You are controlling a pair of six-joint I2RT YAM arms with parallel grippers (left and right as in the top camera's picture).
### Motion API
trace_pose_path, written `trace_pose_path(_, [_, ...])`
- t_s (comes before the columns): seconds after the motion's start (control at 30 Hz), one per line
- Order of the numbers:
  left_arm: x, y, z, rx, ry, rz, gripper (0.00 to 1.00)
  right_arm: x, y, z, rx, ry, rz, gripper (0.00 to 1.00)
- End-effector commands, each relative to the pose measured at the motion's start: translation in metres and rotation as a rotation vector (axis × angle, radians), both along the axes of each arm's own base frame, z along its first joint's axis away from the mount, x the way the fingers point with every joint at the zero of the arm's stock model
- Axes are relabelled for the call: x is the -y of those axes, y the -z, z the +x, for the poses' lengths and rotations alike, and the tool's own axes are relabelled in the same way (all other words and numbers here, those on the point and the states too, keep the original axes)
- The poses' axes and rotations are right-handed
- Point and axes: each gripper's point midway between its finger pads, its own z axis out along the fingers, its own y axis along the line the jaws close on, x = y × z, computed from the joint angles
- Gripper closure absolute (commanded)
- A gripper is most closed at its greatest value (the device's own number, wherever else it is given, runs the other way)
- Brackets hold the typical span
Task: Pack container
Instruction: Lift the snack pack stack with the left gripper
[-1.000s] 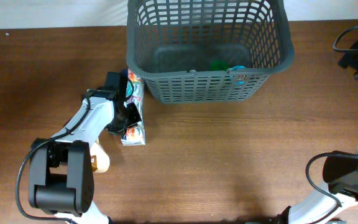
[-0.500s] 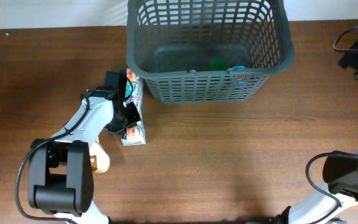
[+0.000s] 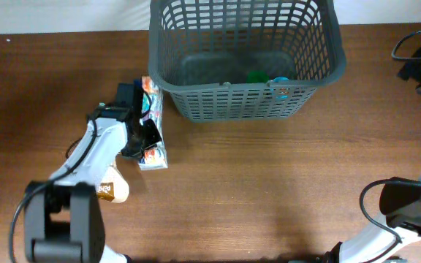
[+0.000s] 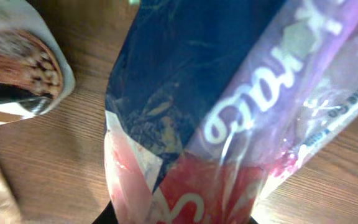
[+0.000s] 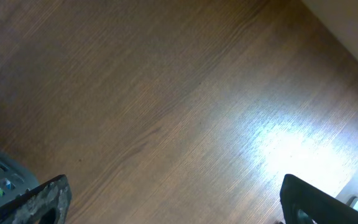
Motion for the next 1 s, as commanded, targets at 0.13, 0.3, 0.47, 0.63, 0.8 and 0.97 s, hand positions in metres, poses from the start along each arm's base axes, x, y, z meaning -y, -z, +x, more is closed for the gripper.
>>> trace_pose_path(0.13, [-0.005,-0.061,0.006,0.182,-0.003,0.000,0.98,0.005,0.000,-0.003,-0.006,0.020,-0.018,0.01])
trace_pose_path(0.3, [-0.017,-0.096,0.000,0.275,-0.049,0.041,0.98,0.005,0.000,-0.003,-0.006,0.020,-0.018,0.01])
trace_pose_path(0.47, [-0.054,-0.132,-0.020,0.347,-0.181,0.106,0.98,0.005,0.000,-0.003,-0.006,0.019,-0.018,0.01])
trace_pose_path(0.63, [-0.087,-0.163,-0.044,0.412,-0.290,0.132,0.98,0.005,0.000,-0.003,-0.006,0.020,-0.018,0.01])
trace_pose_path(0.8, [-0.100,-0.214,-0.059,0.530,-0.332,0.166,0.98,0.005,0.000,-0.003,-0.006,0.020,-0.018,0.01])
trace_pose_path(0.97, [-0.089,-0.298,-0.058,0.747,-0.304,0.139,0.98,0.005,0.000,-0.003,-0.006,0.020,-0.018,0.01])
